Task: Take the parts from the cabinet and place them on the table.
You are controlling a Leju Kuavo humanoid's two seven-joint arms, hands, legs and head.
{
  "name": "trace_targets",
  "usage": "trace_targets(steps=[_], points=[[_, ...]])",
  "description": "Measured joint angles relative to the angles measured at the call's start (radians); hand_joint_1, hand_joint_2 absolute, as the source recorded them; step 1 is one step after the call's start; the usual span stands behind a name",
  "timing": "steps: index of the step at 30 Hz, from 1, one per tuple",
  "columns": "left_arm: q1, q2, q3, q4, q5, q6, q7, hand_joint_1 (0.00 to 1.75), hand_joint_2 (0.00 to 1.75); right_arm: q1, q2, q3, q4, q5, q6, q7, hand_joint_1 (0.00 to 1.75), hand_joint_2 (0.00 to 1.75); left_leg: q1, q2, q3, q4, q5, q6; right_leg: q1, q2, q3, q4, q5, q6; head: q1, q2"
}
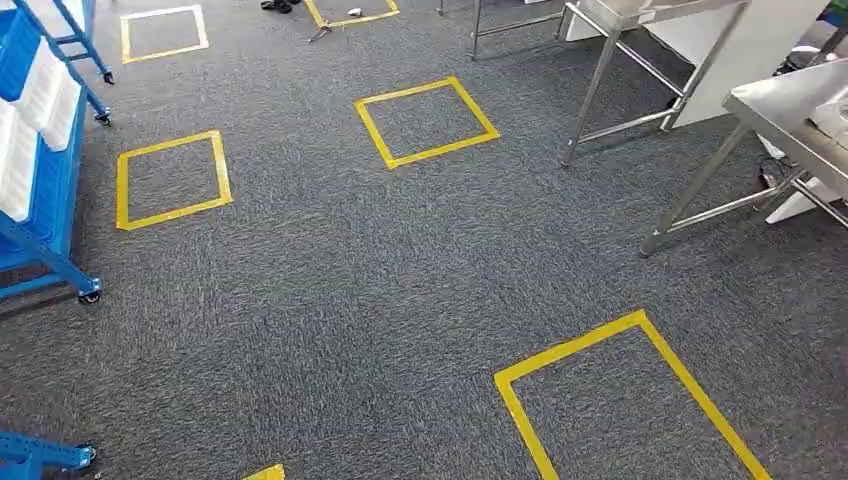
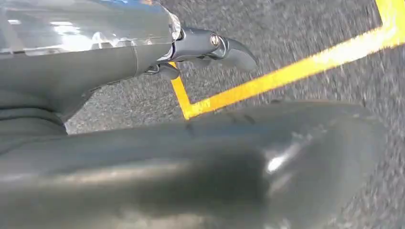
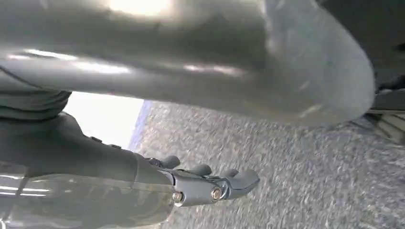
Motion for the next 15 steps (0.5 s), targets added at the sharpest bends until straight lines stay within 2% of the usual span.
trace_targets(steps=[1, 2, 3, 4, 5, 7, 8, 9, 10, 11, 12, 13, 14, 15], points=[[0.000, -0.002, 0.000, 0.000, 0.000, 0.000, -0.003, 0.00, 0.00, 0.000, -0.003, 0.005, 0.000, 0.000, -0.003, 0.000, 0.00, 0.00, 0.002, -0.015, 0.000, 0.004, -0.002, -0.004, -0.004, 0.005, 0.037, -0.083, 0.050, 0.002, 0.000, 0.000], [-0.001, -0.003, 0.000, 0.000, 0.000, 0.000, -0.006, 0.00, 0.00, 0.000, -0.005, 0.008, 0.000, 0.000, -0.005, 0.000, 0.00, 0.00, 0.004, -0.028, 0.000, 0.010, -0.005, -0.010, -0.011, 0.029, 0.082, -0.183, 0.099, 0.004, 0.000, 0.000], [-0.002, -0.005, 0.000, 0.000, 0.000, 0.000, -0.011, 0.00, 0.00, 0.003, -0.005, 0.010, 0.000, 0.000, -0.005, 0.000, 0.00, 0.00, 0.006, -0.037, -0.006, 0.015, -0.007, -0.017, -0.018, 0.086, 0.104, -0.229, 0.094, 0.005, 0.000, 0.000], [-0.005, -0.005, 0.000, 0.000, 0.000, 0.000, -0.013, 0.00, 0.00, 0.002, -0.005, 0.011, 0.000, 0.000, -0.005, 0.000, 0.00, 0.00, 0.001, -0.048, -0.014, 0.027, -0.011, -0.026, -0.012, 0.094, 0.101, -0.239, 0.093, 0.000, 0.000, 0.000], [-0.004, -0.005, 0.000, 0.000, 0.000, 0.000, -0.013, 0.00, 0.00, 0.000, -0.005, 0.013, 0.000, 0.000, -0.005, 0.000, 0.00, 0.00, 0.002, -0.055, -0.019, 0.022, -0.006, -0.034, -0.010, 0.077, 0.099, -0.236, 0.093, -0.005, 0.000, 0.000], [0.000, -0.005, 0.000, 0.000, 0.000, -0.001, -0.013, 0.00, 0.00, -0.005, -0.006, 0.016, 0.000, 0.000, -0.005, 0.002, 0.00, 0.00, 0.008, -0.075, -0.022, 0.013, 0.000, -0.049, -0.003, 0.060, 0.101, -0.237, 0.096, -0.019, 0.000, 0.000], [0.001, -0.005, 0.000, 0.000, 0.000, -0.001, -0.013, 0.00, 0.00, -0.005, -0.006, 0.017, 0.000, 0.000, -0.005, 0.002, 0.00, 0.00, 0.009, -0.079, -0.024, 0.017, -0.002, -0.054, -0.013, 0.045, 0.103, -0.249, 0.102, -0.030, 0.000, 0.000], [0.003, -0.008, 0.000, 0.000, 0.000, -0.001, -0.014, 0.00, 0.00, -0.004, -0.007, 0.017, 0.000, 0.000, -0.006, 0.003, 0.00, 0.00, 0.008, -0.026, -0.034, 0.041, -0.020, -0.054, -0.010, 0.031, 0.106, -0.253, 0.103, -0.039, 0.000, 0.000], [0.000, -0.009, 0.000, 0.000, 0.000, -0.001, -0.016, 0.00, 0.00, -0.002, -0.007, 0.018, 0.000, 0.000, -0.006, 0.003, 0.00, 0.00, 0.007, 0.006, -0.061, 0.096, -0.056, -0.055, -0.008, 0.018, 0.105, -0.253, 0.103, -0.046, 0.000, 0.000], [-0.004, -0.009, 0.000, 0.000, 0.000, -0.002, -0.018, 0.00, 0.00, 0.001, -0.008, 0.018, 0.000, 0.000, -0.007, 0.003, 0.00, 0.00, 0.007, 0.025, -0.102, 0.183, -0.101, -0.058, -0.003, 0.002, 0.104, -0.253, 0.102, -0.047, 0.000, 0.000], [-0.006, -0.009, 0.000, 0.000, 0.000, -0.004, -0.020, 0.00, 0.00, 0.003, -0.008, 0.019, 0.000, 0.000, -0.007, 0.003, 0.00, 0.00, 0.008, 0.032, -0.140, 0.266, -0.136, -0.060, 0.001, -0.014, 0.104, -0.253, 0.101, -0.049, 0.000, 0.000], [-0.005, -0.009, 0.000, 0.000, 0.001, -0.007, -0.022, 0.00, 0.00, 0.003, -0.008, 0.019, 0.000, 0.000, -0.007, 0.003, 0.00, 0.00, 0.008, 0.035, -0.165, 0.321, -0.151, -0.061, 0.003, -0.028, 0.103, -0.253, 0.100, -0.051, 0.000, 0.000], [-0.002, -0.009, 0.000, 0.000, 0.002, -0.009, -0.024, 0.00, 0.00, 0.002, -0.008, 0.019, 0.000, 0.000, -0.007, 0.004, 0.00, 0.00, 0.008, 0.036, -0.167, 0.331, -0.143, -0.061, 0.005, -0.040, 0.104, -0.253, 0.099, -0.051, 0.000, 0.000], [0.001, -0.009, 0.000, 0.000, 0.002, -0.010, -0.026, 0.00, 0.00, 0.002, -0.009, 0.020, 0.000, 0.000, -0.006, 0.005, 0.00, 0.00, 0.008, 0.039, -0.148, 0.297, -0.117, -0.060, 0.006, -0.051, 0.105, -0.252, 0.098, -0.051, 0.000, 0.000]])
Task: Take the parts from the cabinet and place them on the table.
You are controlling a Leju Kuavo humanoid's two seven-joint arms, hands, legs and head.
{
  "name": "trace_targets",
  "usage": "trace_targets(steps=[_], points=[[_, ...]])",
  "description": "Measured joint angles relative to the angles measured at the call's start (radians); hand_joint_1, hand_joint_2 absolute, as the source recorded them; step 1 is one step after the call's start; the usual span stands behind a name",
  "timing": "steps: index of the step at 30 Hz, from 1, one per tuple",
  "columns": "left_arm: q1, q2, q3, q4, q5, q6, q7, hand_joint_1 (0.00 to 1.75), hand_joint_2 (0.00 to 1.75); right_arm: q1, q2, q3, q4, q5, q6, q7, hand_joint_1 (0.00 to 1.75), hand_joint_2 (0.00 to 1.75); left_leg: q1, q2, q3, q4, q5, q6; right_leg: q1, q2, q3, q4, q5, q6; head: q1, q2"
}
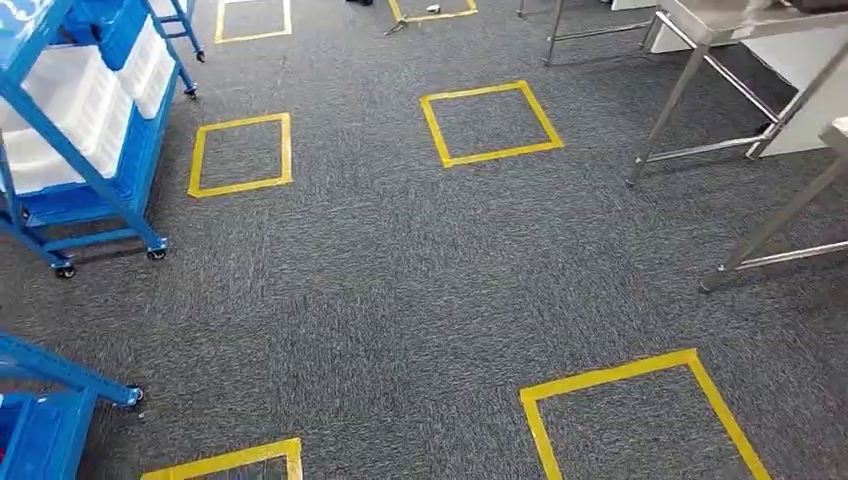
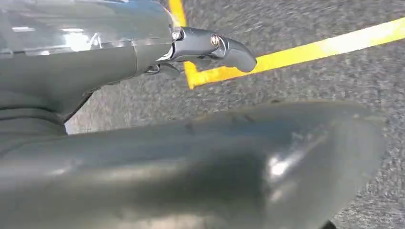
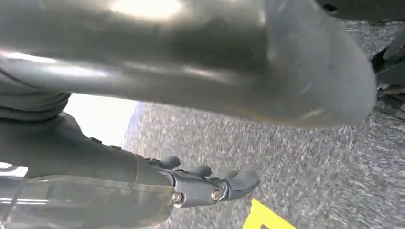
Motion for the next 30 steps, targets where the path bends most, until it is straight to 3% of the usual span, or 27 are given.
trace_targets(steps=[2, 3, 4, 7, 8, 9, 10, 11, 12, 13, 14, 15, 17, 18, 19, 22, 23, 24, 25, 26, 28, 29, 30], points=[[0.000, 0.000, 0.000, 0.000, 0.000, -0.002, -0.004, 0.00, 0.00, -0.002, 0.000, 0.000, 0.000, 0.000, 0.000, 0.000, 0.00, 0.00, -0.002, 0.022, 0.091, -0.169, 0.082, 0.008, 0.002, -0.023, 0.006, 0.000, -0.004, 0.003, 0.000, 0.000], [-0.002, 0.000, 0.000, 0.000, 0.000, -0.003, -0.005, 0.00, 0.00, -0.002, 0.000, 0.000, 0.000, -0.001, 0.000, 0.002, 0.00, 0.00, -0.006, 0.063, 0.140, -0.257, 0.107, 0.017, 0.003, -0.035, 0.010, 0.000, -0.006, 0.007, 0.000, 0.000], [-0.005, 0.000, 0.000, 0.000, 0.000, -0.003, -0.005, 0.00, 0.00, -0.002, 0.000, 0.000, 0.000, -0.001, -0.001, 0.005, 0.00, 0.00, -0.019, 0.094, 0.145, -0.276, 0.093, 0.027, 0.010, -0.044, 0.012, 0.001, -0.009, 0.012, 0.000, 0.000], [-0.002, 0.000, 0.000, 0.000, -0.002, -0.003, -0.007, 0.00, 0.00, -0.008, -0.002, 0.000, 0.000, -0.003, -0.002, 0.012, 0.00, 0.00, -0.022, 0.059, 0.136, -0.277, 0.099, 0.038, 0.006, -0.069, 0.017, -0.002, -0.009, 0.027, 0.000, 0.000], [-0.001, 0.000, 0.000, 0.000, -0.002, -0.003, -0.007, 0.00, 0.00, -0.012, -0.004, 0.001, 0.000, -0.003, -0.002, 0.013, 0.00, 0.00, -0.016, 0.047, 0.140, -0.288, 0.105, 0.048, 0.010, -0.081, 0.023, -0.002, -0.012, 0.034, 0.000, 0.000], [0.001, -0.002, -0.001, 0.000, -0.003, -0.003, -0.007, 0.00, 0.00, -0.011, -0.008, 0.001, -0.001, -0.003, -0.003, 0.014, 0.00, 0.00, -0.010, 0.038, 0.150, -0.295, 0.113, 0.051, 0.001, -0.046, 0.021, 0.013, -0.024, 0.041, 0.000, 0.000], [-0.001, -0.003, -0.001, 0.000, -0.003, -0.003, -0.007, 0.00, 0.00, -0.008, -0.011, 0.001, -0.001, -0.003, -0.002, 0.014, 0.00, 0.00, -0.009, 0.029, 0.149, -0.298, 0.116, 0.057, 0.001, 0.005, 0.000, 0.053, -0.056, 0.044, 0.000, 0.000], [-0.005, -0.003, -0.002, 0.000, -0.003, -0.003, -0.007, 0.00, 0.00, -0.006, -0.011, 0.001, -0.001, -0.003, -0.002, 0.014, 0.00, 0.00, -0.009, 0.019, 0.145, -0.298, 0.118, 0.061, -0.001, 0.030, -0.035, 0.124, -0.098, 0.045, 0.000, 0.000], [-0.007, -0.003, -0.004, 0.000, -0.003, -0.003, -0.007, 0.00, 0.00, -0.004, -0.011, 0.001, -0.001, -0.003, -0.002, 0.013, 0.00, 0.00, -0.009, 0.008, 0.142, -0.298, 0.119, 0.063, -0.002, 0.043, -0.077, 0.209, -0.137, 0.046, 0.000, 0.000], [-0.007, -0.003, -0.005, 0.000, -0.002, -0.002, -0.005, 0.00, 0.00, -0.002, -0.011, 0.001, -0.001, -0.003, -0.002, 0.014, 0.00, 0.00, -0.009, -0.005, 0.140, -0.297, 0.120, 0.063, -0.002, 0.048, -0.112, 0.277, -0.159, 0.048, 0.000, 0.000], [-0.005, -0.003, -0.005, 0.000, 0.009, 0.001, -0.005, 0.00, 0.00, -0.001, -0.012, 0.001, -0.001, -0.003, -0.003, 0.014, 0.00, 0.00, -0.009, -0.019, 0.140, -0.297, 0.120, 0.062, -0.002, 0.050, -0.128, 0.305, -0.155, 0.049, 0.000, 0.000], [-0.003, -0.003, -0.003, 0.000, 0.028, 0.004, -0.010, 0.00, 0.00, 0.000, -0.013, 0.001, -0.001, -0.003, -0.004, 0.013, 0.00, 0.00, -0.008, -0.032, 0.142, -0.295, 0.120, 0.061, -0.004, 0.050, -0.120, 0.285, -0.128, 0.050, 0.000, 0.000], [-0.003, -0.005, 0.010, 0.000, 0.074, 0.003, -0.022, 0.00, 0.00, 0.001, -0.015, 0.001, -0.001, -0.004, -0.005, 0.014, 0.00, 0.00, -0.006, -0.061, 0.143, -0.289, 0.118, 0.056, -0.010, 0.061, -0.052, 0.133, -0.032, 0.049, 0.000, 0.000], [-0.004, -0.005, 0.017, 0.000, 0.089, 0.002, -0.026, 0.00, 0.00, 0.003, -0.016, 0.001, -0.001, -0.004, -0.005, 0.014, 0.00, 0.00, -0.005, -0.073, 0.141, -0.283, 0.115, 0.051, -0.016, 0.097, -0.014, 0.045, 0.009, 0.050, 0.000, 0.000], [-0.005, -0.006, 0.029, 0.000, 0.108, -0.001, -0.031, 0.00, 0.00, 0.004, -0.016, 0.001, -0.001, -0.005, -0.005, 0.014, 0.00, 0.00, -0.007, -0.083, 0.132, -0.278, 0.113, 0.043, -0.022, 0.162, -0.006, 0.024, -0.012, 0.048, 0.001, 0.000], [-0.008, -0.009, 0.066, 0.000, 0.172, -0.026, -0.044, 0.00, 0.00, 0.002, -0.016, 0.001, -0.001, -0.005, -0.008, 0.014, 0.00, 0.00, -0.003, -0.117, 0.119, -0.277, 0.121, 0.021, -0.010, 0.128, -0.010, 0.020, -0.004, 0.033, 0.000, 0.000], [-0.007, -0.011, 0.082, 0.000, 0.190, -0.036, -0.048, 0.00, 0.00, 0.001, -0.016, 0.002, -0.001, -0.004, -0.011, 0.015, 0.00, 0.00, -0.002, -0.129, 0.116, -0.278, 0.122, 0.014, -0.014, 0.115, -0.008, 0.016, -0.002, 0.026, 0.000, 0.000], [-0.006, -0.013, 0.097, 0.000, 0.203, -0.043, -0.050, 0.00, 0.00, 0.001, -0.016, 0.003, -0.001, -0.002, -0.013, 0.016, 0.00, 0.00, 0.000, -0.105, 0.113, -0.267, 0.114, 0.011, -0.019, 0.095, -0.004, 0.008, 0.002, 0.016, 0.000, 0.000], [-0.007, -0.019, 0.110, 0.000, 0.214, -0.048, -0.051, 0.00, 0.00, 0.002, -0.018, 0.005, -0.001, -0.001, -0.016, 0.016, 0.00, 0.00, -0.006, -0.049, 0.096, -0.228, 0.088, 0.008, -0.017, 0.084, -0.002, 0.005, 0.001, 0.007, 0.000, 0.000], [-0.011, -0.023, 0.118, 0.000, 0.221, -0.051, -0.052, 0.00, 0.00, 0.004, -0.018, 0.007, -0.001, 0.000, -0.016, 0.016, 0.00, 0.00, -0.005, -0.021, 0.059, -0.154, 0.047, 0.005, -0.013, 0.068, -0.003, 0.005, 0.000, 0.003, 0.000, 0.000], [-0.015, -0.031, 0.134, 0.000, 0.233, -0.055, -0.054, 0.00, 0.00, 0.006, -0.019, 0.013, -0.001, 0.000, -0.016, 0.016, 0.00, 0.00, -0.002, -0.003, -0.016, 0.004, -0.020, 0.001, -0.007, 0.036, -0.003, 0.006, -0.002, -0.001, 0.000, 0.000], [-0.014, -0.035, 0.140, 0.000, 0.238, -0.055, -0.055, 0.00, 0.00, 0.006, -0.021, 0.015, -0.001, 0.000, -0.016, 0.016, 0.00, 0.00, -0.002, -0.001, -0.037, 0.048, -0.028, 0.000, -0.005, 0.023, -0.002, 0.006, -0.003, -0.002, 0.000, 0.000], [-0.012, -0.037, 0.146, 0.000, 0.239, -0.055, -0.055, 0.00, 0.00, 0.004, -0.022, 0.017, -0.001, 0.000, -0.015, 0.016, 0.00, 0.00, -0.002, 0.002, -0.032, 0.038, -0.010, 0.000, -0.004, 0.008, -0.001, 0.006, -0.004, -0.002, 0.000, 0.000]])
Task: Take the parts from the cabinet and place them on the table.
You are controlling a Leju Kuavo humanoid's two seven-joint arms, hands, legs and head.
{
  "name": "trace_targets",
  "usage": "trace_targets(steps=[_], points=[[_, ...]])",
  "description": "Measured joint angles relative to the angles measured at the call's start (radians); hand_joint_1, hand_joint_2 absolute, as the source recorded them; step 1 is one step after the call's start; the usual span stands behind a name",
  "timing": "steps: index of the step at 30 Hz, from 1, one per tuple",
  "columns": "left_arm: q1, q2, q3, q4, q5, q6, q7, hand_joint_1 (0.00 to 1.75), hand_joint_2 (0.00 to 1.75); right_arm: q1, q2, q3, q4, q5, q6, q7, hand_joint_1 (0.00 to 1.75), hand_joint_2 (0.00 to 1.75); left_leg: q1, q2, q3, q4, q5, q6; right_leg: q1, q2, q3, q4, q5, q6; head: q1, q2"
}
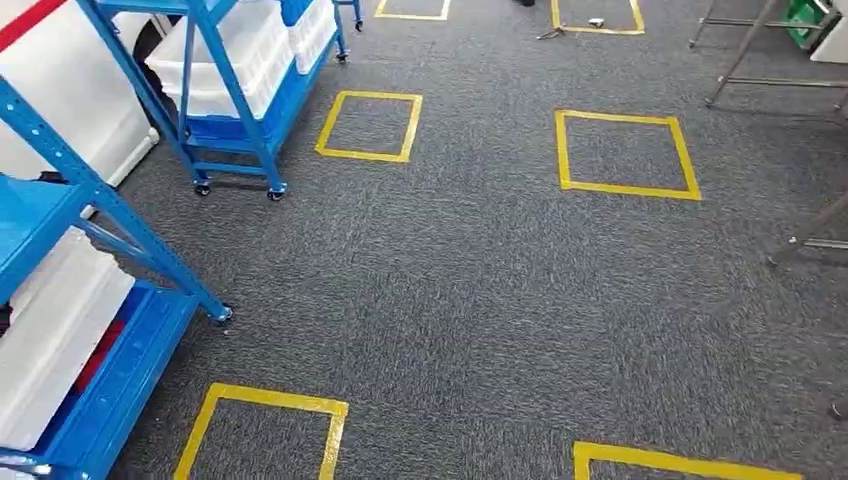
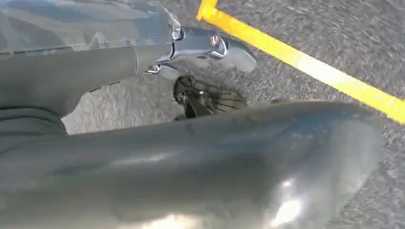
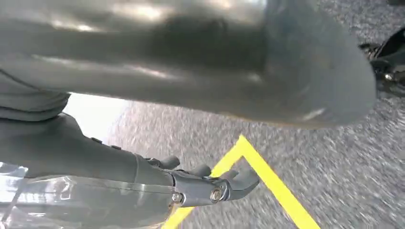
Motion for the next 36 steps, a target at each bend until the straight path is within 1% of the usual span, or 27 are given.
trace_targets(steps=[2, 3, 4, 5, 8, 9, 10, 11, 13, 14, 15, 16, 18, 19, 20, 24, 25, 26, 27, 28, 29, 30, 31, 32, 34, 35, 36], points=[[0.001, -0.002, 0.010, 0.000, 0.000, 0.000, 0.000, 0.00, 0.00, -0.004, 0.000, 0.003, 0.000, 0.000, 0.000, -0.001, 0.00, 0.00, -0.001, 0.011, 0.078, -0.146, 0.081, 0.005, 0.001, -0.023, 0.006, 0.000, -0.004, 0.003, 0.000, 0.000], [0.000, -0.002, 0.013, 0.000, 0.000, 0.000, 0.000, 0.00, 0.00, -0.005, 0.000, 0.004, 0.000, 0.000, 0.000, -0.001, 0.00, 0.00, -0.003, 0.036, 0.133, -0.245, 0.120, 0.013, 0.002, -0.034, 0.012, 0.000, -0.006, 0.006, 0.000, 0.000], [-0.003, -0.002, 0.015, 0.000, 0.000, 0.000, 0.000, 0.00, 0.00, -0.004, 0.000, 0.004, 0.000, 0.000, 0.000, -0.002, 0.00, 0.00, -0.009, 0.082, 0.160, -0.303, 0.116, 0.021, 0.005, -0.044, 0.015, 0.000, -0.009, 0.011, 0.000, 0.000], [-0.006, -0.003, 0.016, 0.000, 0.000, 0.000, -0.001, 0.00, 0.00, -0.003, 0.000, 0.005, 0.000, 0.000, 0.000, -0.002, 0.00, 0.00, -0.017, 0.075, 0.160, -0.308, 0.117, 0.031, 0.010, -0.054, 0.015, 0.002, -0.013, 0.018, 0.000, 0.000], [0.001, -0.005, 0.026, 0.000, 0.010, -0.001, -0.001, 0.00, 0.00, -0.014, -0.001, 0.009, 0.000, 0.000, 0.000, -0.003, 0.00, 0.00, -0.020, 0.045, 0.153, -0.312, 0.119, 0.046, 0.008, -0.079, 0.025, -0.006, -0.012, 0.033, 0.000, 0.000], [0.002, -0.006, 0.031, 0.000, 0.010, -0.001, 0.000, 0.00, 0.00, -0.015, -0.001, 0.010, 0.000, 0.000, 0.000, -0.003, 0.00, 0.00, -0.006, 0.034, 0.168, -0.325, 0.129, 0.056, 0.007, -0.068, 0.028, -0.005, -0.018, 0.042, 0.000, 0.000], [0.002, -0.010, 0.032, 0.000, 0.011, -0.001, 0.001, 0.00, 0.00, -0.013, -0.003, 0.011, 0.000, 0.000, 0.000, -0.003, 0.00, 0.00, -0.007, 0.027, 0.169, -0.331, 0.133, 0.059, 0.004, -0.014, 0.022, 0.017, -0.036, 0.048, 0.000, 0.000], [-0.001, -0.010, 0.033, 0.000, 0.011, 0.002, 0.003, 0.00, 0.00, -0.013, -0.003, 0.011, 0.000, 0.000, 0.000, -0.003, 0.00, 0.00, -0.007, 0.019, 0.167, -0.331, 0.136, 0.065, 0.001, 0.021, -0.006, 0.073, -0.073, 0.050, 0.000, 0.000], [-0.004, -0.010, 0.033, 0.000, 0.010, 0.005, 0.007, 0.00, 0.00, -0.008, -0.003, 0.011, 0.000, 0.000, 0.002, -0.003, 0.00, 0.00, -0.008, -0.003, 0.163, -0.331, 0.136, 0.068, 0.000, 0.041, -0.089, 0.238, -0.147, 0.055, 0.000, 0.000], [-0.004, -0.010, 0.033, 0.000, 0.009, 0.007, 0.010, 0.00, 0.00, -0.007, -0.003, 0.011, 0.000, 0.000, 0.002, -0.003, 0.00, 0.00, -0.008, -0.017, 0.163, -0.330, 0.136, 0.068, 0.000, 0.043, -0.121, 0.297, -0.158, 0.058, 0.000, 0.000], [-0.002, -0.010, 0.033, 0.000, 0.008, 0.009, 0.013, 0.00, 0.00, -0.005, -0.003, 0.011, 0.000, 0.000, 0.002, -0.003, 0.00, 0.00, -0.007, -0.030, 0.164, -0.329, 0.136, 0.068, -0.001, 0.043, -0.129, 0.303, -0.141, 0.059, 0.000, 0.000], [-0.001, -0.010, 0.033, 0.000, 0.006, 0.010, 0.016, 0.00, 0.00, -0.004, -0.004, 0.011, 0.000, 0.000, 0.001, -0.003, 0.00, 0.00, -0.006, -0.045, 0.167, -0.328, 0.135, 0.066, -0.003, 0.044, -0.114, 0.261, -0.103, 0.060, 0.000, 0.000], [-0.001, -0.010, 0.033, 0.000, -0.001, 0.010, 0.017, 0.00, 0.00, -0.004, -0.006, 0.011, 0.000, 0.000, 0.001, -0.003, 0.00, 0.00, -0.005, -0.072, 0.170, -0.323, 0.132, 0.060, -0.009, 0.060, -0.042, 0.095, -0.004, 0.058, 0.000, 0.000], [-0.001, -0.011, 0.033, 0.000, -0.002, 0.010, 0.017, 0.00, 0.00, 0.000, -0.006, 0.011, 0.000, -0.002, 0.001, -0.003, 0.00, 0.00, -0.003, -0.081, 0.165, -0.319, 0.129, 0.055, -0.015, 0.111, -0.013, 0.019, 0.017, 0.055, 0.000, 0.000], [-0.002, -0.011, 0.033, 0.000, -0.003, 0.010, 0.017, 0.00, 0.00, 0.000, -0.006, 0.011, 0.000, -0.003, 0.001, -0.003, 0.00, 0.00, -0.007, -0.085, 0.164, -0.316, 0.128, 0.052, -0.014, 0.126, -0.009, 0.015, 0.007, 0.054, 0.000, 0.000], [-0.002, -0.011, 0.033, 0.000, -0.003, 0.010, 0.017, 0.00, 0.00, 0.000, -0.006, 0.011, 0.000, -0.003, 0.001, -0.003, 0.00, 0.00, -0.008, -0.086, 0.164, -0.315, 0.127, 0.052, -0.013, 0.127, -0.008, 0.014, 0.006, 0.054, 0.000, 0.000], [-0.002, -0.011, 0.033, 0.000, -0.003, 0.010, 0.017, 0.00, 0.00, 0.000, -0.006, 0.011, 0.000, -0.003, 0.001, -0.003, 0.00, 0.00, -0.010, -0.088, 0.162, -0.312, 0.126, 0.050, -0.012, 0.127, -0.008, 0.010, 0.004, 0.054, 0.000, 0.000], [-0.003, -0.011, 0.033, 0.000, -0.006, 0.008, 0.016, 0.00, 0.00, -0.004, -0.006, 0.011, 0.000, -0.008, 0.001, -0.004, 0.00, 0.00, -0.007, -0.105, 0.154, -0.313, 0.130, 0.037, -0.008, 0.104, -0.013, 0.011, 0.008, 0.043, 0.000, 0.000], [0.005, -0.009, 0.033, 0.000, -0.011, 0.004, 0.015, 0.00, 0.00, -0.008, -0.003, 0.011, 0.000, -0.013, 0.001, -0.004, 0.00, 0.00, -0.003, -0.085, 0.147, -0.303, 0.124, 0.018, -0.014, 0.069, -0.006, -0.003, 0.016, 0.018, 0.000, 0.000], [-0.003, -0.010, 0.033, 0.000, -0.012, 0.002, 0.015, 0.00, 0.00, 0.000, -0.003, 0.011, 0.000, -0.014, 0.001, -0.004, 0.00, 0.00, -0.004, -0.016, 0.077, -0.158, 0.041, 0.011, -0.009, 0.045, -0.005, -0.004, 0.013, 0.006, 0.000, 0.000], [-0.005, -0.010, 0.032, 0.000, -0.013, 0.002, 0.015, 0.00, 0.00, 0.002, -0.004, 0.011, 0.000, -0.015, 0.000, -0.003, 0.00, 0.00, -0.001, -0.007, 0.036, -0.072, 0.003, 0.008, -0.006, 0.032, -0.005, -0.004, 0.012, 0.004, 0.000, 0.000], [-0.005, -0.010, 0.032, 0.000, -0.013, 0.002, 0.015, 0.00, 0.00, 0.002, -0.004, 0.011, 0.000, -0.018, -0.002, -0.002, 0.00, 0.00, 0.000, -0.003, 0.007, -0.012, -0.016, 0.005, -0.004, 0.024, -0.005, -0.003, 0.011, 0.004, 0.000, 0.000], [-0.003, -0.009, 0.032, 0.000, -0.012, 0.002, 0.014, 0.00, 0.00, 0.001, -0.004, 0.011, 0.000, -0.023, -0.007, -0.001, 0.00, 0.00, 0.001, -0.001, -0.001, 0.006, -0.010, 0.004, -0.003, 0.018, -0.005, -0.003, 0.010, 0.005, 0.000, 0.000], [-0.002, -0.009, 0.032, 0.000, -0.011, 0.002, 0.014, 0.00, 0.00, 0.000, -0.003, 0.010, 0.000, -0.027, -0.008, 0.000, 0.00, 0.00, 0.001, 0.000, 0.017, -0.028, 0.018, 0.004, -0.003, 0.013, -0.003, -0.003, 0.009, 0.006, 0.000, 0.000], [-0.002, -0.007, 0.032, 0.000, -0.011, 0.002, 0.014, 0.00, 0.00, -0.003, -0.003, 0.010, 0.000, -0.031, -0.013, 0.001, 0.00, 0.00, 0.001, 0.004, 0.110, -0.203, 0.107, 0.012, -0.003, 0.007, 0.005, -0.003, 0.005, 0.010, 0.000, 0.000], [-0.003, -0.005, 0.032, 0.000, -0.011, 0.002, 0.013, 0.00, 0.00, -0.004, -0.003, 0.010, 0.000, -0.031, -0.015, 0.001, 0.00, 0.00, -0.002, 0.014, 0.157, -0.292, 0.134, 0.021, -0.003, 0.005, 0.008, -0.003, 0.003, 0.013, 0.000, 0.000], [-0.005, -0.003, 0.032, 0.000, -0.011, 0.002, 0.013, 0.00, 0.00, -0.004, -0.002, 0.010, 0.000, -0.031, -0.016, 0.001, 0.00, 0.00, -0.011, 0.024, 0.166, -0.316, 0.114, 0.027, 0.004, 0.002, 0.007, 0.000, -0.001, 0.020, 0.000, 0.000]])
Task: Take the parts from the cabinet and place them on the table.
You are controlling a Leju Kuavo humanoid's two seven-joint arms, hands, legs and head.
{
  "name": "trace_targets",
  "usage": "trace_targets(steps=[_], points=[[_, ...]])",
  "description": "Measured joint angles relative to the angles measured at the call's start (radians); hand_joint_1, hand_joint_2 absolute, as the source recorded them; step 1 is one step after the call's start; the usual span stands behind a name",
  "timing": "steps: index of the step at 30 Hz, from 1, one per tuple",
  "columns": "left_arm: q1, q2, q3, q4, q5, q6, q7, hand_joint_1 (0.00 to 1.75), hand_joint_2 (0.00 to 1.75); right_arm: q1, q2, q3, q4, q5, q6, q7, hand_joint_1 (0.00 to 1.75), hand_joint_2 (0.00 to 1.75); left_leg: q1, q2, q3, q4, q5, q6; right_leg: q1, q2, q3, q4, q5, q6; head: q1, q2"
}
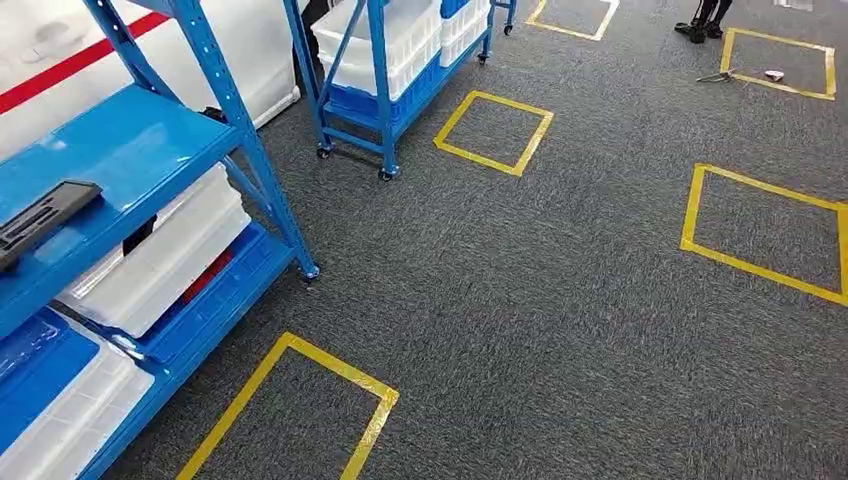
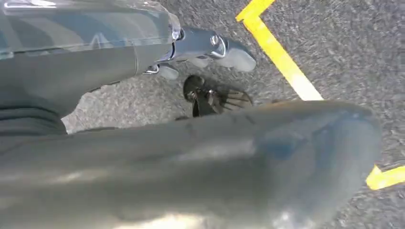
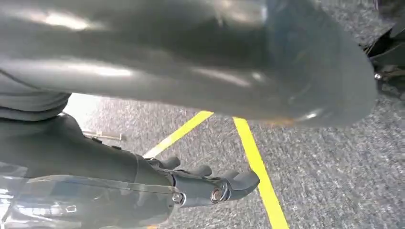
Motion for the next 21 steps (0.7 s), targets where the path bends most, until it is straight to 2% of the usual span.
trace_targets(steps=[3, 4, 5, 6, 8, 9, 10, 11, 12, 14, 15, 18, 20, 21], points=[[0.003, 0.001, 0.000, 0.000, 0.000, -0.003, -0.008, 0.00, 0.00, -0.001, 0.000, 0.000, 0.000, 0.000, -0.003, 0.001, 0.00, 0.00, -0.005, -0.007, -0.005, 0.002, 0.000, 0.014, -0.005, -0.004, 0.003, -0.008, 0.003, 0.017, 0.000, 0.000], [0.003, 0.001, 0.000, 0.000, 0.000, -0.004, -0.011, 0.00, 0.00, -0.004, 0.000, 0.000, 0.000, 0.000, -0.004, 0.001, 0.00, 0.00, -0.001, -0.010, 0.000, -0.011, 0.004, 0.022, 0.000, -0.006, 0.010, -0.012, 0.001, 0.025, 0.000, 0.000], [0.003, 0.001, 0.000, 0.000, 0.000, -0.006, -0.013, 0.00, 0.00, -0.003, 0.000, 0.000, 0.000, 0.000, -0.005, 0.001, 0.00, 0.00, 0.006, -0.012, 0.014, -0.022, 0.011, 0.027, -0.006, 0.008, 0.010, 0.000, -0.005, 0.029, 0.000, 0.000], [0.002, 0.000, 0.000, 0.000, 0.000, -0.010, -0.016, 0.00, 0.00, -0.002, 0.000, 0.000, 0.000, -0.001, -0.005, 0.001, 0.00, 0.00, 0.007, -0.012, 0.018, -0.026, 0.012, 0.035, -0.006, 0.025, -0.011, 0.040, -0.031, 0.031, 0.000, 0.000], [0.000, 0.000, 0.000, 0.000, -0.001, -0.012, -0.018, 0.00, 0.00, 0.000, 0.000, -0.002, 0.000, -0.003, -0.005, 0.001, 0.00, 0.00, 0.005, -0.014, 0.018, -0.026, 0.009, 0.042, -0.007, 0.037, -0.096, 0.193, -0.100, 0.033, 0.000, 0.000], [0.000, 0.000, 0.000, 0.000, -0.001, -0.014, -0.019, 0.00, 0.00, 0.001, 0.000, -0.002, 0.000, -0.004, -0.006, 0.001, 0.00, 0.00, 0.004, -0.017, 0.020, -0.026, 0.006, 0.044, -0.007, 0.038, -0.141, 0.269, -0.120, 0.035, 0.000, 0.000], [0.000, 0.001, 0.000, 0.000, -0.001, -0.014, -0.019, 0.00, 0.00, 0.003, 0.000, -0.003, 0.000, -0.005, -0.007, 0.001, 0.00, 0.00, 0.003, -0.022, 0.023, -0.025, 0.002, 0.044, -0.007, 0.039, -0.169, 0.306, -0.117, 0.037, 0.000, 0.000], [0.001, 0.000, 0.000, 0.000, -0.003, -0.014, -0.019, 0.00, 0.00, 0.006, 0.000, -0.005, 0.000, -0.006, -0.008, 0.001, 0.00, 0.00, 0.003, -0.026, 0.030, -0.024, -0.003, 0.042, -0.008, 0.039, -0.170, 0.288, -0.085, 0.038, 0.000, 0.000], [0.001, 0.000, 0.000, 0.000, -0.004, -0.014, -0.019, 0.00, 0.00, 0.009, 0.000, -0.007, 0.000, -0.006, -0.010, 0.001, 0.00, 0.00, 0.004, -0.030, 0.038, -0.024, -0.008, 0.040, -0.009, 0.039, -0.148, 0.230, -0.039, 0.036, 0.000, 0.000], [0.002, -0.001, -0.001, 0.000, -0.004, -0.015, -0.021, 0.00, 0.00, 0.010, -0.002, -0.009, 0.000, -0.006, -0.011, 0.001, 0.00, 0.00, 0.004, -0.036, 0.055, -0.021, -0.023, 0.032, -0.009, 0.041, -0.073, 0.055, 0.059, 0.029, 0.000, 0.000], [0.002, -0.001, -0.001, 0.000, -0.004, -0.015, -0.023, 0.00, 0.00, 0.012, -0.002, -0.010, 0.000, -0.006, -0.011, 0.001, 0.00, 0.00, 0.000, -0.037, 0.053, -0.017, -0.032, 0.024, -0.007, 0.049, -0.055, 0.017, 0.052, 0.024, 0.000, 0.000], [0.000, -0.001, -0.001, 0.000, -0.007, -0.016, -0.028, 0.00, 0.00, 0.009, -0.002, -0.011, 0.000, -0.010, -0.015, 0.001, 0.00, 0.00, -0.001, -0.041, 0.056, -0.018, -0.043, 0.008, 0.000, 0.048, -0.054, 0.010, 0.037, 0.008, 0.000, 0.000], [0.000, 0.001, -0.002, 0.000, -0.010, -0.015, -0.033, 0.00, 0.00, 0.008, -0.001, -0.011, 0.000, -0.010, -0.018, 0.001, 0.00, 0.00, 0.003, -0.037, 0.063, -0.009, -0.053, -0.004, -0.007, 0.044, -0.041, -0.001, 0.039, -0.005, 0.000, 0.000], [0.000, 0.001, -0.003, 0.000, -0.014, -0.011, -0.036, 0.00, 0.00, 0.010, -0.001, -0.012, 0.000, -0.010, -0.019, 0.001, 0.00, 0.00, 0.002, -0.031, 0.050, 0.027, -0.073, -0.008, -0.008, 0.041, -0.033, -0.003, 0.035, -0.012, 0.000, 0.000]])
